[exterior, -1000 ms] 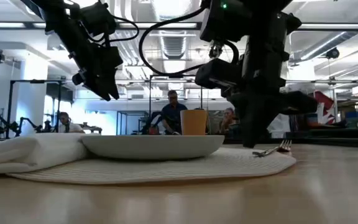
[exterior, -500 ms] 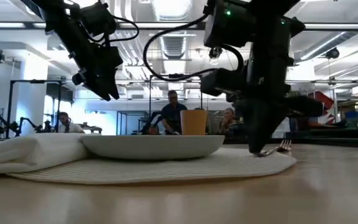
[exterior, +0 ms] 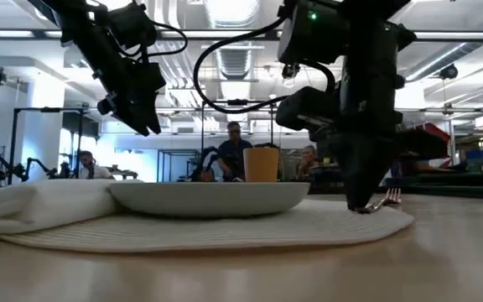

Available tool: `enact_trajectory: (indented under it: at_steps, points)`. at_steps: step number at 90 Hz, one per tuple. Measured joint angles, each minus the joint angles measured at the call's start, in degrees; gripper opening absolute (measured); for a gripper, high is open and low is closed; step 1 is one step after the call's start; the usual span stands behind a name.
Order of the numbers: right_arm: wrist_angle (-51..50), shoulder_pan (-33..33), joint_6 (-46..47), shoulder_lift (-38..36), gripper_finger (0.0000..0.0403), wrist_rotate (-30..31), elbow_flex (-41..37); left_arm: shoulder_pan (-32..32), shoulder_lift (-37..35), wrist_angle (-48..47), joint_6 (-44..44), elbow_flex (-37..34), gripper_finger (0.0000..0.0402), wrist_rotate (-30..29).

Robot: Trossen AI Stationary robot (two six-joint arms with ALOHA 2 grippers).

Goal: Set table place
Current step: Adjust the gold fork on the mat, then put the gold knife on the white mat

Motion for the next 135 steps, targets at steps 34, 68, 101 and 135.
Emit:
enact_trajectory:
  at_steps: [34, 68, 101, 135]
  points:
    - [-0.6, 2.2, -0.7, -0.6, 0.0, -3.9, 0.2, 0.0, 0.0, 0.0, 0.0, 0.0, 0.0217, 0.0]
    - [-2.3, 4.0, -0.9, -0.8, 0.0, -4.4, 0.6, 0.0, 0.0, 0.0, 0.4, 0.0, 0.0217, -0.1]
    - [-14.2, 4.4, -5.6, -1.8, 0.0, -4.3, 5.5, 0.0, 0.0, 0.0, 0.4, 0.0, 0.0217, -0.1]
    - [-8.5, -2.4, -12.7, -2.7, 0.0, 11.2, 8.8, 0.0, -1.7, -1.8, 2.8, 0.0, 0.0217, -0.1]
